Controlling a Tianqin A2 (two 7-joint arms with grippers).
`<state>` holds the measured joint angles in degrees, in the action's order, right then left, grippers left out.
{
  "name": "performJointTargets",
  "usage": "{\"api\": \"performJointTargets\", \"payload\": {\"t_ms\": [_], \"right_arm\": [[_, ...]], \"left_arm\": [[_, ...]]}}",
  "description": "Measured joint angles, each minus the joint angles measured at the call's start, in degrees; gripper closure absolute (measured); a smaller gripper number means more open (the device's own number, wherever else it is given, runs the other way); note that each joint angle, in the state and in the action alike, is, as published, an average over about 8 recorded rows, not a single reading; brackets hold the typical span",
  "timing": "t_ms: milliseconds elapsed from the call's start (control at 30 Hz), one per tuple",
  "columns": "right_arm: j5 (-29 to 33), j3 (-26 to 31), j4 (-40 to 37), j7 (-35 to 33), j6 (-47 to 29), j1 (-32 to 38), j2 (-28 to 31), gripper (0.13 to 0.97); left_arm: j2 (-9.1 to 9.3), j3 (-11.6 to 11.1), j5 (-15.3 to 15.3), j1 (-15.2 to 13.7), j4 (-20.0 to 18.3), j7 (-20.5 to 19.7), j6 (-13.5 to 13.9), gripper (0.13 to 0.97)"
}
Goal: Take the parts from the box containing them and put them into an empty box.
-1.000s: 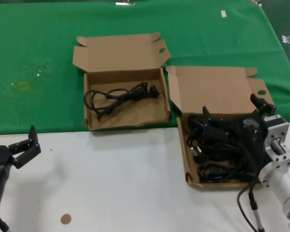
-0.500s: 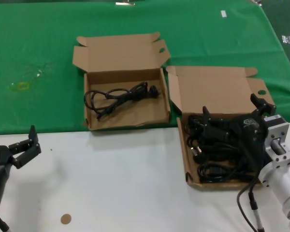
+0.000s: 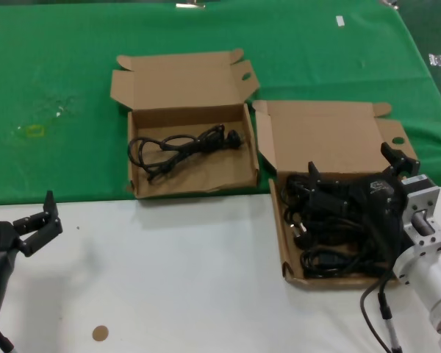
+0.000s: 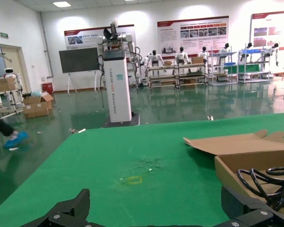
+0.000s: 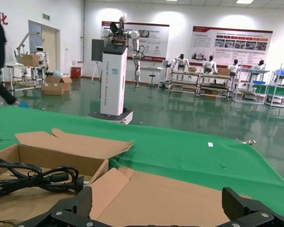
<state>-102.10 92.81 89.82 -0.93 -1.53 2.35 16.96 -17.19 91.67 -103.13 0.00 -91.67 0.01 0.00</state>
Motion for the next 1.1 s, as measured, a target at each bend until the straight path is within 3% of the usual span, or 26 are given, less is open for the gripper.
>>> {"api": "performJointTargets", "payload": {"t_ms": [1100], "right_arm": [[0.0,0.0,0.0,0.0,0.0,0.0,0.0,0.129]], "left_arm": [[0.0,0.0,0.0,0.0,0.0,0.0,0.0,0.132]]}}
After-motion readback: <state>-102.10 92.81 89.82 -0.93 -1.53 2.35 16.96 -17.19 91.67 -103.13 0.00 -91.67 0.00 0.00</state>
